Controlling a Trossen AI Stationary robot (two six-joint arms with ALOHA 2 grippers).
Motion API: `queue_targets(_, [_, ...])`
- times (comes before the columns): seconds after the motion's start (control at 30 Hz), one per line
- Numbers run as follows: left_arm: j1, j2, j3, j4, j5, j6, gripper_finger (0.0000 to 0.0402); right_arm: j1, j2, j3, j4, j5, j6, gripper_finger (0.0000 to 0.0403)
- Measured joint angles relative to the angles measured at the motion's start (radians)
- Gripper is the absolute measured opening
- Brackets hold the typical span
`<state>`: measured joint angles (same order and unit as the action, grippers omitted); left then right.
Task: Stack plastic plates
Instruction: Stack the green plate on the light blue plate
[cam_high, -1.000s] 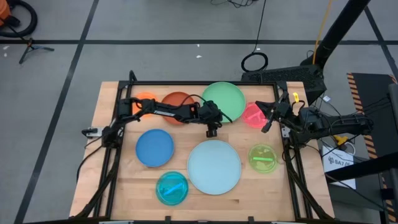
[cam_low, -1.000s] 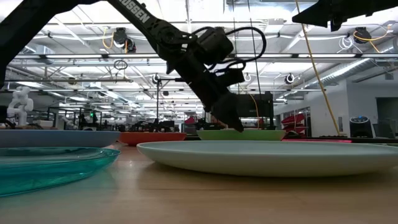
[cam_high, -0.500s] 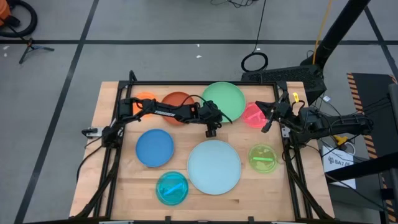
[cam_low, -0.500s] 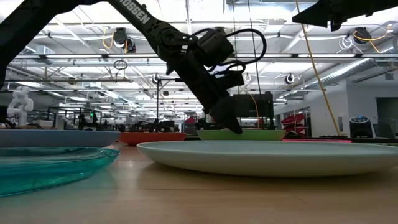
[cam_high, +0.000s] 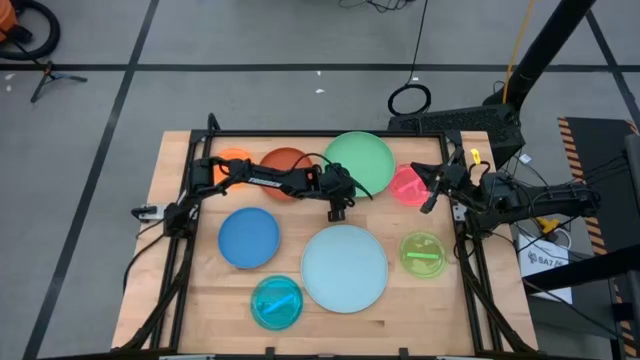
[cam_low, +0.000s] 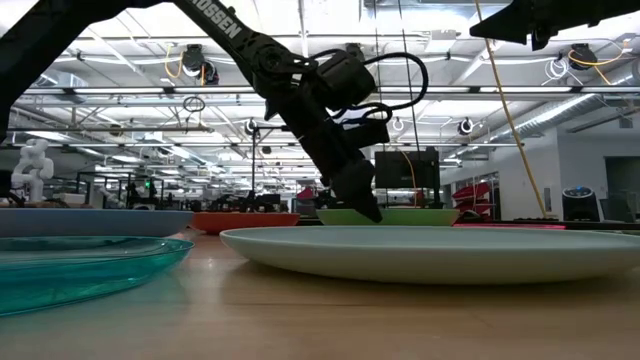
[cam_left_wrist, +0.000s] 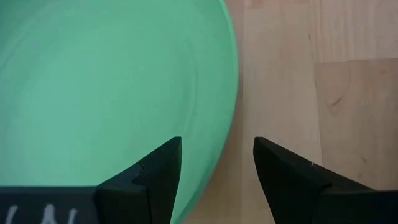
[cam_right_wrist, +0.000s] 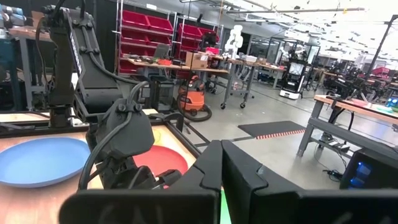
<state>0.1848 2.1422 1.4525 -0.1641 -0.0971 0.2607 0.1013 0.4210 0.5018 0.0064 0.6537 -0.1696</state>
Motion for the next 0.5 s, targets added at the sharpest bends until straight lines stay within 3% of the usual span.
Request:
queue_targets(0.13, [0.000,0.000,0.000,0.000,0.000,0.008,0.0192,0.000,0.000,0.000,-0.001,0.000,0.000,0.0000])
queue_targets(0.5, [0.000,0.000,0.000,-0.004,0.000,-0.001,0.0096,0.000,0.000,0.000,0.000,0.000,0.000,0.0000])
